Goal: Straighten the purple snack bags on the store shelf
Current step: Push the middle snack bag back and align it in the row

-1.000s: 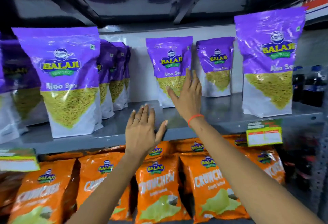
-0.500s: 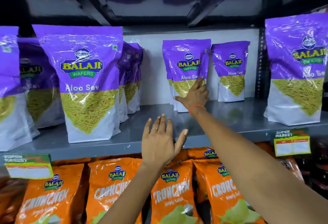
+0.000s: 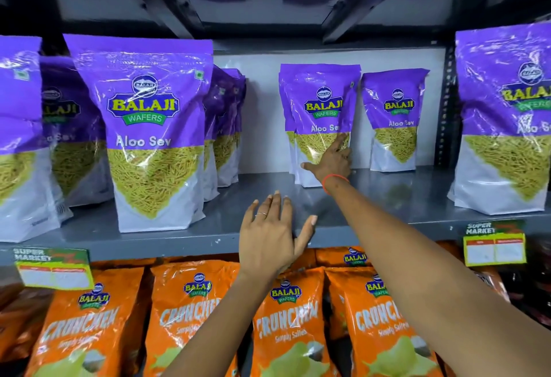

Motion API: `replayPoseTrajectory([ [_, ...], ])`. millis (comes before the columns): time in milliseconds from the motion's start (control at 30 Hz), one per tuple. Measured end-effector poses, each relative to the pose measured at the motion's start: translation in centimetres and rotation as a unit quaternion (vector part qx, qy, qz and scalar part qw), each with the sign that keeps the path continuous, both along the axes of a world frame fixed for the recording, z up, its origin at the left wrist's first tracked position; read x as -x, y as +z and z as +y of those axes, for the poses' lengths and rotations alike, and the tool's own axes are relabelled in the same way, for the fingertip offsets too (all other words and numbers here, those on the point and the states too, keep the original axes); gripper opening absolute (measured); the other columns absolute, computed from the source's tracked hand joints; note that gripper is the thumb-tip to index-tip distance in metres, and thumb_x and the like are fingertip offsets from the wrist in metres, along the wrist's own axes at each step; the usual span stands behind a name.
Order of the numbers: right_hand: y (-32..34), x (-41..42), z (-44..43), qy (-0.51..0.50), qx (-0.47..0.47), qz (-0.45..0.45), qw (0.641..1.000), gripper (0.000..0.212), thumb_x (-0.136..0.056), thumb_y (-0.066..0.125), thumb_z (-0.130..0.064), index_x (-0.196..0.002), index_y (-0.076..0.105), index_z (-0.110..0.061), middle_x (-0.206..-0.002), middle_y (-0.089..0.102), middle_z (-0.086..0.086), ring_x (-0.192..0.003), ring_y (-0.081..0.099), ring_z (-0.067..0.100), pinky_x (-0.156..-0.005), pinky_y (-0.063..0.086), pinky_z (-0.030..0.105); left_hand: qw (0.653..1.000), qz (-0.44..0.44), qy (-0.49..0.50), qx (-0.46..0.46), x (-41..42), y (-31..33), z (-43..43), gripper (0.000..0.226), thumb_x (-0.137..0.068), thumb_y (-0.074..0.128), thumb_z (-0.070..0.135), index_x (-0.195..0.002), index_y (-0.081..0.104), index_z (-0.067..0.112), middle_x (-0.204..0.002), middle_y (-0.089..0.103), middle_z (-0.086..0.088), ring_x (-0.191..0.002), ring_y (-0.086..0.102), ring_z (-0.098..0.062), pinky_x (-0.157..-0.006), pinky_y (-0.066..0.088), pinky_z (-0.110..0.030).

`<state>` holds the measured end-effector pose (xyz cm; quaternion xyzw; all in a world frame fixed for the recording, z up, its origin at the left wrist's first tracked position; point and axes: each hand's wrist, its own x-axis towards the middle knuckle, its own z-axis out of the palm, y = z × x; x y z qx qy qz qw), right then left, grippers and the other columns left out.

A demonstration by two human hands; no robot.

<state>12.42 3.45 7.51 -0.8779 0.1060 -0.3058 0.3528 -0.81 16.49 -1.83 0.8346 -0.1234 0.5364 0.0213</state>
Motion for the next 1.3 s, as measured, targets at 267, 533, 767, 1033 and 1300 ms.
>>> replayPoseTrajectory([
  [267, -0.1, 2.7, -0.3, 0.005, -0.017, -0.016, 1.0, 0.13, -0.061, 0.086, -0.041, -0.15, -0.004, -0.01, -0.137, 0.031, 0.024, -0.126, 0.036, 0.043, -0.102, 0.035, 0.067, 1.0, 0.019, 0.009, -0.007, 0.2, 0.1, 0.1, 0.076, -0.098, 0.019, 0.057, -0.101, 0.072, 0.002, -0.106, 0.072, -0.018, -0.096, 0.069, -0.029, -0.087, 0.049, -0.041],
  [533, -1.0, 8.5, -1.0, -0.022, -0.007, -0.048, 0.999, 0.135, -0.054, 0.084, -0.053, -0.15, -0.002, -0.013, -0.135, 0.034, 0.022, -0.127, 0.036, 0.041, -0.106, 0.027, 0.069, 0.999, 0.036, 0.013, -0.005, 0.6, 0.2, 0.0, 0.056, -0.091, 0.037, 0.045, -0.098, 0.073, 0.002, -0.103, 0.072, -0.019, -0.093, 0.069, -0.03, -0.085, 0.05, -0.04],
  [767, -1.8, 12.2, -1.5, -0.053, 0.0, -0.082, 0.995, 0.139, -0.048, 0.081, -0.063, -0.151, 0.001, -0.015, -0.13, 0.039, 0.018, -0.123, 0.038, 0.037, -0.107, 0.027, 0.066, 1.0, 0.03, 0.004, -0.007, 0.7, 0.3, -0.1, 0.054, -0.091, 0.037, 0.041, -0.096, 0.073, 0.001, -0.101, 0.072, -0.02, -0.091, 0.07, -0.03, -0.085, 0.05, -0.041],
  [1033, -2.2, 15.0, -1.7, -0.075, 0.004, -0.104, 0.992, 0.135, -0.051, 0.079, -0.065, -0.151, 0.002, -0.015, -0.128, 0.042, 0.018, -0.121, 0.041, 0.037, -0.109, 0.023, 0.066, 0.999, 0.038, -0.003, -0.007, 0.8, 0.4, -0.3, 0.058, -0.093, 0.034, 0.043, -0.096, 0.073, 0.001, -0.1, 0.072, -0.02, -0.09, 0.07, -0.031, -0.083, 0.051, -0.041],
  [1300, -2.2, 16.8, -1.4, -0.088, 0.004, -0.112, 0.99, 0.136, -0.05, 0.08, -0.064, -0.151, 0.002, -0.016, -0.127, 0.043, 0.016, -0.118, 0.043, 0.036, -0.109, 0.024, 0.068, 0.999, 0.044, -0.002, -0.008, 0.9, 0.4, -0.2, 0.059, -0.094, 0.033, 0.044, -0.094, 0.073, 0.001, -0.099, 0.073, -0.02, -0.091, 0.07, -0.032, -0.084, 0.051, -0.042],
])
